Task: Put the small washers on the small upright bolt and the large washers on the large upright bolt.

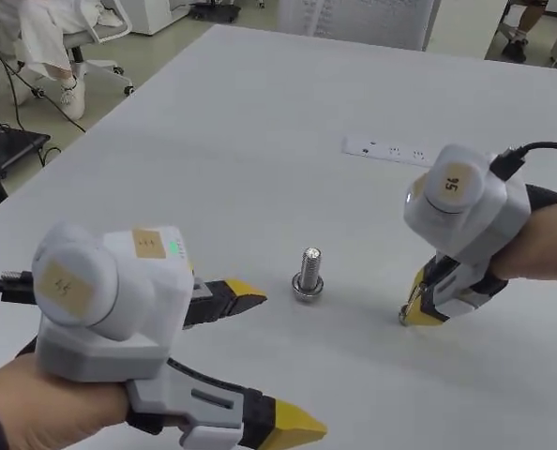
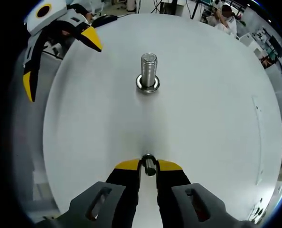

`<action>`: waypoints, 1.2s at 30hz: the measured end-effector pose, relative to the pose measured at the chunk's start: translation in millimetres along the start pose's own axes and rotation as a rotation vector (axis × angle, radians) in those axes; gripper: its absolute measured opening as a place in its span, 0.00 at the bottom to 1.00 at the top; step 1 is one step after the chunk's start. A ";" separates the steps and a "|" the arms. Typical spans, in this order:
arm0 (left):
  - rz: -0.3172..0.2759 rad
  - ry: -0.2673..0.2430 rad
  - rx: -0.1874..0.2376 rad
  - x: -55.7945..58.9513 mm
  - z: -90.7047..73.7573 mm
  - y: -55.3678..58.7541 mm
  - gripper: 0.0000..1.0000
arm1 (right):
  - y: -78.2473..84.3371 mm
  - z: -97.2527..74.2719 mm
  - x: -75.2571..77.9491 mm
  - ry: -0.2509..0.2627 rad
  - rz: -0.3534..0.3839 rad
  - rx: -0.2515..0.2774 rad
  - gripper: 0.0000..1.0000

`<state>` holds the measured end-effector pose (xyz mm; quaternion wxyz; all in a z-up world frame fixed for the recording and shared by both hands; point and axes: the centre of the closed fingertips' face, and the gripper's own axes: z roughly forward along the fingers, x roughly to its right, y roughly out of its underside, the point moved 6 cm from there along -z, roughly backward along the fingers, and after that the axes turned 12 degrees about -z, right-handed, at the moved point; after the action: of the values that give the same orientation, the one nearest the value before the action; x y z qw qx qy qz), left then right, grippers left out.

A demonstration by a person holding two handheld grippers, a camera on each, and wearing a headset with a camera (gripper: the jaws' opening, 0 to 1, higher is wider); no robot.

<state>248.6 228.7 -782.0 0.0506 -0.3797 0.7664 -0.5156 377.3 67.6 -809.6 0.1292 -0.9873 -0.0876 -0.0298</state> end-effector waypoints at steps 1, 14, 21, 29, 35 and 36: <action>0.000 0.000 0.001 0.1 0.0 0.0 0.80 | -0.1 0.0 0.0 0.000 -0.001 0.000 0.14; -0.002 -0.001 0.002 -1.1 0.6 -1.8 0.80 | 0.9 0.3 0.5 0.001 0.003 0.003 0.16; -0.001 0.000 0.000 -1.2 1.6 -2.3 0.80 | 3.0 -1.1 0.2 0.003 0.016 0.015 0.22; 0.001 0.002 0.000 -0.5 1.5 -2.7 0.80 | 4.6 -1.8 -4.0 0.009 0.040 0.041 0.31; 0.003 0.003 -0.002 0.1 1.0 -2.6 0.80 | 5.8 -3.5 -6.0 0.019 0.052 0.063 0.40; 0.003 0.003 -0.002 0.1 0.9 -2.5 0.80 | 6.1 -3.9 -6.9 0.020 0.057 0.069 0.42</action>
<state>250.3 227.6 -780.2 0.0501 -0.3778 0.7676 -0.5153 371.5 59.7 -807.9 0.1648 -0.9840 -0.0591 -0.0330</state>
